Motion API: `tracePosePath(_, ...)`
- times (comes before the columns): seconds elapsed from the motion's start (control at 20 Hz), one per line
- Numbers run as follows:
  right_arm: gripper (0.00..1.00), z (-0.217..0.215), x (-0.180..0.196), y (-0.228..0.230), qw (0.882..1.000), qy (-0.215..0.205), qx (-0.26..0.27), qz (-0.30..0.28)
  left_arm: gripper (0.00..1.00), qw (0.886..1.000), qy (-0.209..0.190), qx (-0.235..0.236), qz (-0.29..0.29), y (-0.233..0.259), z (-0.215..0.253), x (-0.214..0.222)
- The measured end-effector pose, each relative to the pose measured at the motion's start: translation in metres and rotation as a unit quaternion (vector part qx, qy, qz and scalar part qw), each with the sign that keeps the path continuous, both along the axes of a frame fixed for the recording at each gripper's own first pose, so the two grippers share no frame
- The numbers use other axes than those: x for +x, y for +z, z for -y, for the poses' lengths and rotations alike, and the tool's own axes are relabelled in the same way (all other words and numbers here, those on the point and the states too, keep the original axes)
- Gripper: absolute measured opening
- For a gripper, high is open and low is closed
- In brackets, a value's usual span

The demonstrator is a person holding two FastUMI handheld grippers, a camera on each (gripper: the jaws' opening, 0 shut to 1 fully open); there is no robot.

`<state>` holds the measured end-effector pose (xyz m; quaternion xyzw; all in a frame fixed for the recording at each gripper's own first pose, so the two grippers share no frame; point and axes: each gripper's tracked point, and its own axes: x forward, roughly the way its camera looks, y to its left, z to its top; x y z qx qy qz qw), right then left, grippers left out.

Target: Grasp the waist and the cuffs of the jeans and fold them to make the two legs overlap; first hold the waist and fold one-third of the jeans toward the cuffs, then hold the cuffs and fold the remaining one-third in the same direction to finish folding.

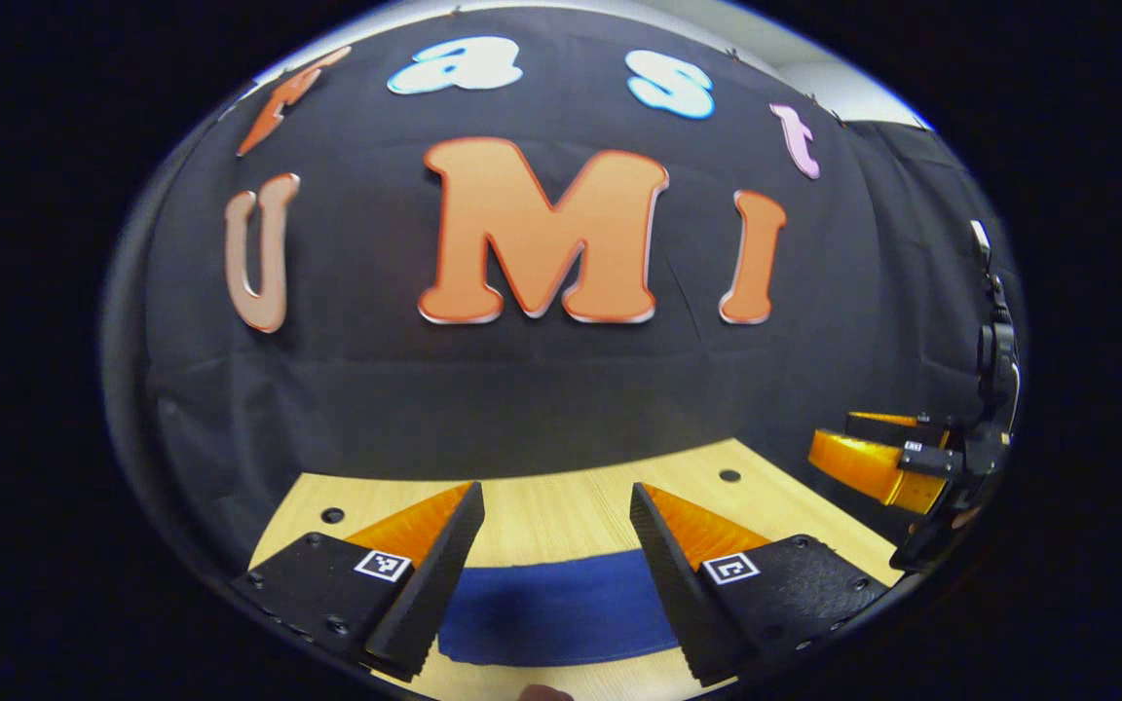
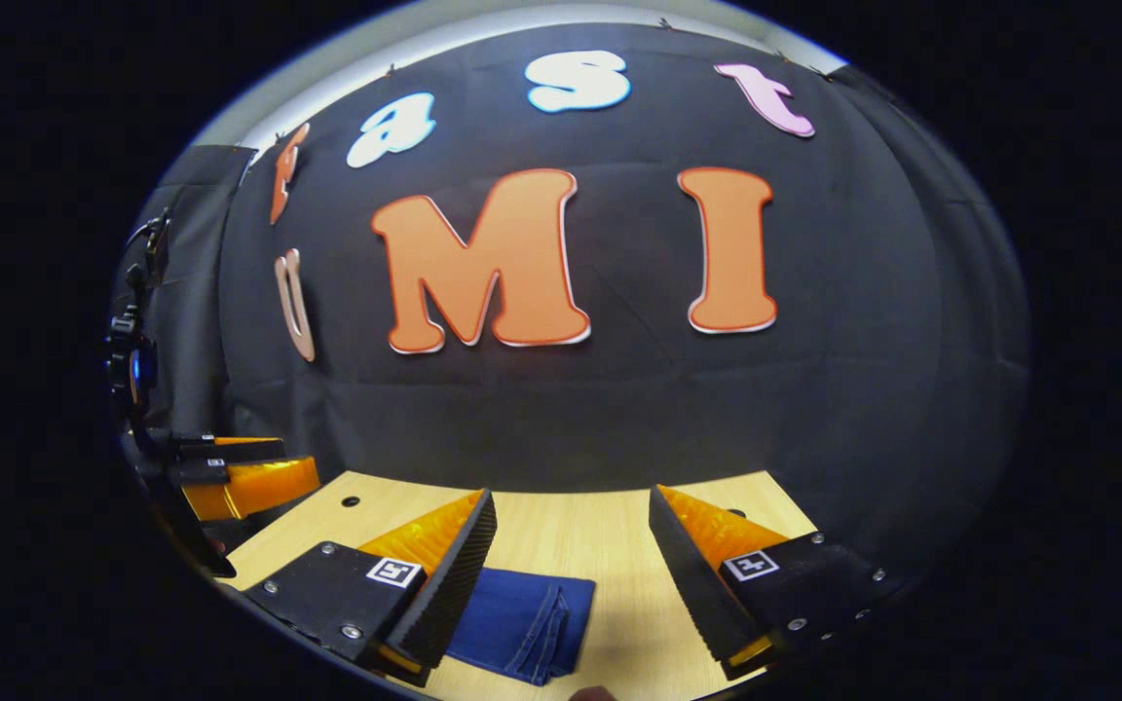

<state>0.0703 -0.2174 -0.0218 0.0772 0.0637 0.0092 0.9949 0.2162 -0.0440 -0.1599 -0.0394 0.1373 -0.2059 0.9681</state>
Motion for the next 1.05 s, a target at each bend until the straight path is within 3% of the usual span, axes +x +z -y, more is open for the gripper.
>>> tracePosePath(0.2,0.96,-0.022,-0.005,0.03,0.998,0.017,-0.021,0.063,0.93,0.995,0.059,-0.024,0.079,0.031,-0.03,-0.01)
tracePosePath(0.25,1.0,-0.026,-0.006,0.033,0.997,0.017,-0.028,0.073,0.93,0.994,0.066,-0.022,0.088,0.036,-0.035,-0.016)
tracePosePath(0.5,0.96,-0.038,-0.018,0.045,0.992,0.015,-0.056,0.112,0.93,0.988,0.086,-0.007,0.126,0.047,-0.044,-0.028)
tracePosePath(0.55,0.97,-0.04,-0.02,0.045,0.991,0.018,-0.058,0.115,0.89,0.988,0.087,-0.001,0.124,0.042,-0.042,-0.029)
tracePosePath(0.7,0.96,-0.054,-0.026,0.039,0.991,0.037,-0.055,0.113,0.96,0.989,0.096,-0.01,0.112,0.037,-0.04,-0.03)
tracePosePath(1.05,0.96,-0.064,-0.031,0.028,0.992,0.049,-0.059,0.104,0.96,0.986,0.108,0.011,0.124,0.031,-0.022,-0.04)
